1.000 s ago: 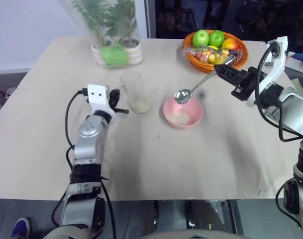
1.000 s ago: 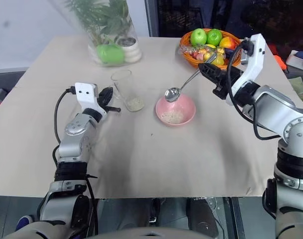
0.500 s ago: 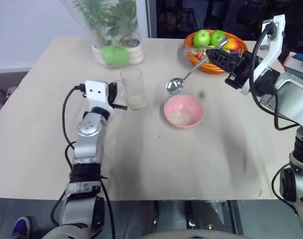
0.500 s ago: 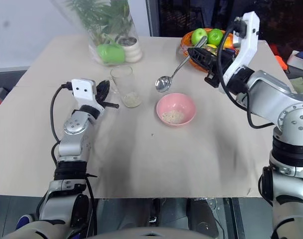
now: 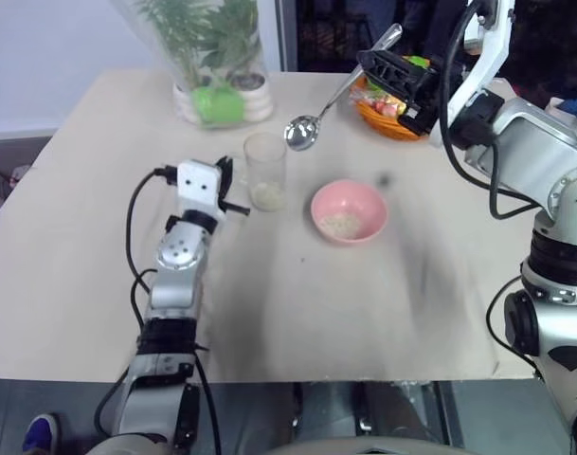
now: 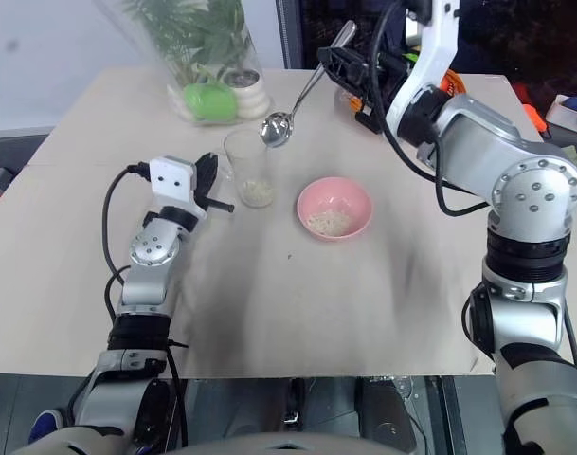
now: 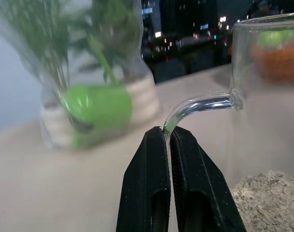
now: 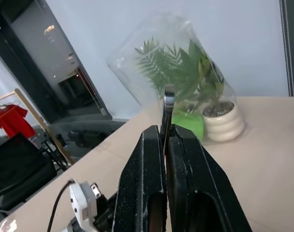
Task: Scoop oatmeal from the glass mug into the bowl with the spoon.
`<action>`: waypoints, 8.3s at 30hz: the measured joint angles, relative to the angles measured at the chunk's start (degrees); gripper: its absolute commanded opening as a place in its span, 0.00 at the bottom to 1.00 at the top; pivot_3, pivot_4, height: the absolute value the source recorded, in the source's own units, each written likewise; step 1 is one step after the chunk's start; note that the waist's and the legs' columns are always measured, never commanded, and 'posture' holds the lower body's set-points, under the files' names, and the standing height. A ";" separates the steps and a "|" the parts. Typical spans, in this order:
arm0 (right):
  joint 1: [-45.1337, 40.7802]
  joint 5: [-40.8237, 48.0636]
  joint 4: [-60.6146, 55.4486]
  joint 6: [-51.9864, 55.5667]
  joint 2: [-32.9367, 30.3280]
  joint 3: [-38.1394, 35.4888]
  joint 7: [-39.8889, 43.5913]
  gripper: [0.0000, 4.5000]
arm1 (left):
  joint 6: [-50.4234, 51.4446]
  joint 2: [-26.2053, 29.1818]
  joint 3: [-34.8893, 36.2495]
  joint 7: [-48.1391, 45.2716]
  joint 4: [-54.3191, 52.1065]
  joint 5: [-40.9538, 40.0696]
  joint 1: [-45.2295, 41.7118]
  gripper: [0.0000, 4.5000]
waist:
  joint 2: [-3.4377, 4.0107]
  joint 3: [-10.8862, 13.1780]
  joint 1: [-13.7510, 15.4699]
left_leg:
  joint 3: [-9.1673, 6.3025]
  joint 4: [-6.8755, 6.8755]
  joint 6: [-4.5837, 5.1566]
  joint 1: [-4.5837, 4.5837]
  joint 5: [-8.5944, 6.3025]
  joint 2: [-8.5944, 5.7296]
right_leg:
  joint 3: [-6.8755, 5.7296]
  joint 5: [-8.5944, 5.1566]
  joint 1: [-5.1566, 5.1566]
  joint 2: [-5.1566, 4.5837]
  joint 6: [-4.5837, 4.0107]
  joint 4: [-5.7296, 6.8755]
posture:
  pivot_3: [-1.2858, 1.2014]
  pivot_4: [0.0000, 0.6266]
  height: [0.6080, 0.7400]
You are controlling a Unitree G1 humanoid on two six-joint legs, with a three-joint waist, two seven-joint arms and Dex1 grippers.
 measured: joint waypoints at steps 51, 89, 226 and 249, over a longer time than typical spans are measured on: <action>-8.11 -34.08 5.45 -3.19 4.10 13.90 16.04 0.00 | -6.81 0.63 -3.67 1.28 6.23 4.75 -11.68 0.03 | 0.00 0.00 -0.09 | -0.01 0.16 -0.13 -0.58 0.08 -0.06 | -0.06 0.01 -0.53 0.05 0.01 0.05 | 0.52 0.24 1.00; -2.59 -26.20 3.04 15.14 18.47 -15.17 0.91 0.00 | -20.22 -0.89 -8.14 1.66 24.39 9.22 -21.49 0.03 | 0.02 0.00 -0.24 | -0.07 0.20 -0.15 -0.61 0.09 -0.15 | -0.12 0.02 -0.53 0.08 0.03 0.11 | 0.52 0.24 1.00; 17.52 -25.65 -23.01 -7.11 -10.14 4.79 9.40 0.00 | -24.07 3.64 -12.52 -0.45 31.90 14.77 -24.09 0.03 | -0.05 -0.06 -0.01 | -0.14 0.44 -0.13 -0.59 0.10 -0.11 | -0.14 0.05 -0.40 0.08 0.09 0.14 | 0.52 0.24 1.00; 11.51 -45.51 4.21 -16.51 15.49 15.59 17.91 0.45 | -10.81 -2.56 -5.59 -3.95 11.64 -1.30 -11.86 0.00 | -0.02 -0.08 -0.41 | -0.15 0.44 -0.15 -0.52 0.11 -0.16 | -0.09 0.05 -0.41 0.14 0.09 0.15 | 0.52 0.24 1.00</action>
